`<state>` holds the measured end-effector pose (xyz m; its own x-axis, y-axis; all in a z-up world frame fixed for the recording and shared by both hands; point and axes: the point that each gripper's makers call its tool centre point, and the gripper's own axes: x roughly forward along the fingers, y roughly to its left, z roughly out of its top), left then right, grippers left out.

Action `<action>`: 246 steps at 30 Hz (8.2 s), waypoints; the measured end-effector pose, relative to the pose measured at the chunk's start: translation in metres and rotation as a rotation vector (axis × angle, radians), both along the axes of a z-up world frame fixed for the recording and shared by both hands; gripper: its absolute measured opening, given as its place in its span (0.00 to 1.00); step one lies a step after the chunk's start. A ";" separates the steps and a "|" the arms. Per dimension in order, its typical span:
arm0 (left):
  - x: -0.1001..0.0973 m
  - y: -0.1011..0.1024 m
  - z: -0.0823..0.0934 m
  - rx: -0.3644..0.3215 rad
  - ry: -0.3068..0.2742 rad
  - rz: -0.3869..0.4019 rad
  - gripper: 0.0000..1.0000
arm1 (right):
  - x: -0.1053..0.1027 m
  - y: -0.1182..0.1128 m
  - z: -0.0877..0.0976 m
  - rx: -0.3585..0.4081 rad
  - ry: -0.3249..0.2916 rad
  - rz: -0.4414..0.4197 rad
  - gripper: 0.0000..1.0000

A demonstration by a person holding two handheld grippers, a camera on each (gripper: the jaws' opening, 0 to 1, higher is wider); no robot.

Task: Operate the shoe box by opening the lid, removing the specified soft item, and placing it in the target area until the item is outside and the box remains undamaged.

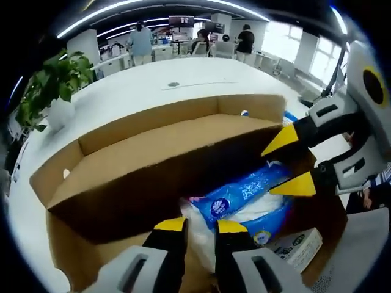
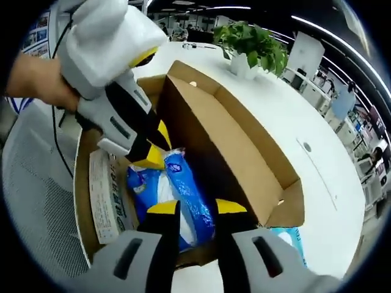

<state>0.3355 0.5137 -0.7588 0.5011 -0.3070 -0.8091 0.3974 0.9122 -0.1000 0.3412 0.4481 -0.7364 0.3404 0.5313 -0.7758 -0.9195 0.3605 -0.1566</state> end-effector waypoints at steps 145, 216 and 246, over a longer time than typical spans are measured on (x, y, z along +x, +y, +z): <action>0.034 -0.257 0.112 -0.152 -0.077 -0.453 0.00 | 0.039 -0.258 0.106 0.089 -0.149 -0.425 0.00; 0.085 -0.350 0.011 -0.057 0.076 -0.619 0.00 | 0.098 -0.348 0.001 -0.226 -0.190 -0.320 0.00; 0.055 -0.303 0.077 -0.117 -0.094 -0.606 0.17 | 0.050 -0.333 0.046 -0.213 -0.186 -0.358 0.18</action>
